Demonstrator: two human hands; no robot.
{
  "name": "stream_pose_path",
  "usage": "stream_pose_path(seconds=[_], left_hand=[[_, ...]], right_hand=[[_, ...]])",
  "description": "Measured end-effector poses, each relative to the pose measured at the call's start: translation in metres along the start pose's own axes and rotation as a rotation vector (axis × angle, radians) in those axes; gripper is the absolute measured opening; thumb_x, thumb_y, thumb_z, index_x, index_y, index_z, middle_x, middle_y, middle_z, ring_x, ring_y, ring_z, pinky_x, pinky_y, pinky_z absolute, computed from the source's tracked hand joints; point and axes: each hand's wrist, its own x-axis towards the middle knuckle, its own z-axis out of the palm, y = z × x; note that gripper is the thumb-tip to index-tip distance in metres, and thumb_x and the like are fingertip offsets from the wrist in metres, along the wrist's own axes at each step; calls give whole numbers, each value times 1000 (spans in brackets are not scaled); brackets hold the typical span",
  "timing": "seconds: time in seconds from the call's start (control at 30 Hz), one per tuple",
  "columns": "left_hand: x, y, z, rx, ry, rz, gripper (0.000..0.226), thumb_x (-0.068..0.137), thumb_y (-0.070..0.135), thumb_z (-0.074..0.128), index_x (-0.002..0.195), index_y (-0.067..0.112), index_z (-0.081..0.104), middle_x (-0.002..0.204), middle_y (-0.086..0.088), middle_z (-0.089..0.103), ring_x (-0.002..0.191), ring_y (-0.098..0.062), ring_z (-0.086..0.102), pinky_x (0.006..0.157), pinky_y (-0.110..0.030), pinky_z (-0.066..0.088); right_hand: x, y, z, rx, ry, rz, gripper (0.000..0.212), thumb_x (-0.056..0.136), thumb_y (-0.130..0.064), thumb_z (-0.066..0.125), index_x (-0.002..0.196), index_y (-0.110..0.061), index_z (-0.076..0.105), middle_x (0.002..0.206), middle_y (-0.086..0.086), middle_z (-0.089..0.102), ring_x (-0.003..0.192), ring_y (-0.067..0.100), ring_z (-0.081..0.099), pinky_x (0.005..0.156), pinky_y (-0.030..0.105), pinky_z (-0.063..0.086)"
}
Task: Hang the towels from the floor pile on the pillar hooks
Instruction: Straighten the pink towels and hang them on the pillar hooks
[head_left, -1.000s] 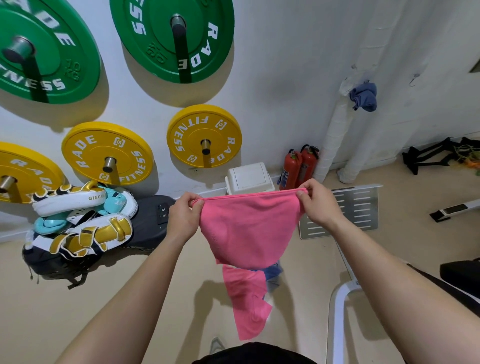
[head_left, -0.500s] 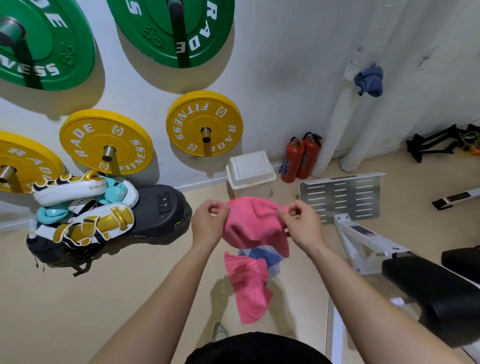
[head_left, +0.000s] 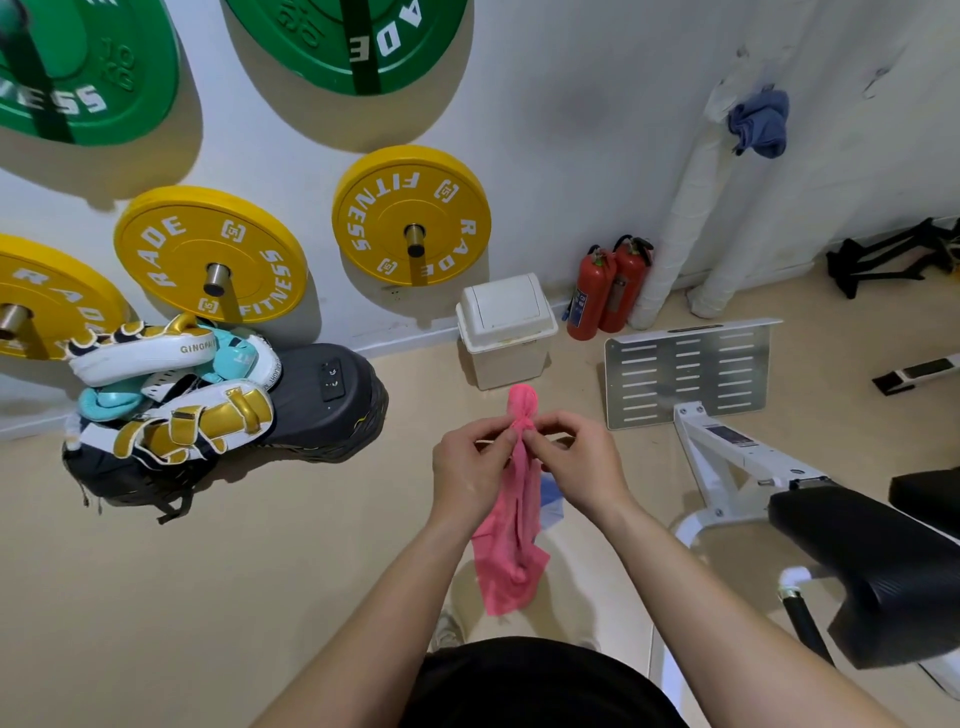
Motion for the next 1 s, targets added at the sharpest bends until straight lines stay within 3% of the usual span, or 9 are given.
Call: stream_pose_path(seconds=[0.17,0.3,0.43,0.57,0.63,0.7,0.8,0.87,1.0], left_hand=[[-1,4,6,4,137,14,12,84,18,78,84,31,77,80,15,76,75,-3,71,75,-26,58],[0,3,10,-25,170,5,19,85,14,76,84,33,77,80,14,76,76,-4,72,76,-26,58],[2,1,7,-53,106,-19,22,90,9,67,102,23,80,91,12,78,89,-4,73,88,-33,58],[4,1,3,-40,-29,-38,29,92,7,62,106,27,78,101,10,77,99,-5,71,95,-34,56],[5,1,0,-61,-99,-30,34,92,5,60,104,33,77,102,8,77,100,-9,72,95,-38,56],[8,4,-4,-51,-94,-12,36,90,1,61,97,33,78,95,7,78,89,-9,73,86,-35,58],[14,8,-18,108,35,92,26,82,6,70,87,31,75,83,11,73,69,-2,63,71,-22,51],[22,5,-31,334,85,218,28,77,14,76,93,36,70,90,11,64,78,-2,57,74,-18,46],[34,-6,-53,700,16,311,24,78,30,79,97,42,71,103,14,49,99,-12,47,83,-28,45]], right_hand=[[-1,-6,1,22,46,-32,6,87,-20,73,84,-24,76,78,-11,75,65,5,68,70,34,57],[0,-8,1,39,12,-38,9,88,-18,72,87,-26,77,82,-12,76,72,8,71,74,33,58],[2,-9,-3,39,-62,-70,19,82,-13,77,93,-28,75,87,-14,75,73,3,69,69,20,53],[9,-7,-8,-74,-44,-67,22,73,-17,84,87,-27,70,84,-15,72,74,3,66,67,23,54],[14,-7,-12,-80,-43,-73,17,75,-17,83,84,-25,70,81,-14,71,71,1,64,66,25,55],[18,-9,-16,-75,-80,-95,11,80,-15,79,83,-23,71,79,-16,71,69,-1,62,66,24,52],[24,-12,-22,-59,-116,-106,10,82,-10,75,83,-19,72,71,-21,67,64,-2,56,65,19,45],[27,-15,-27,-54,-139,-116,9,82,-9,74,83,-17,72,66,-19,64,64,1,54,64,20,44],[31,-24,-35,-13,-195,-148,16,83,-7,74,79,-22,71,69,-8,61,67,9,52,63,21,44]])
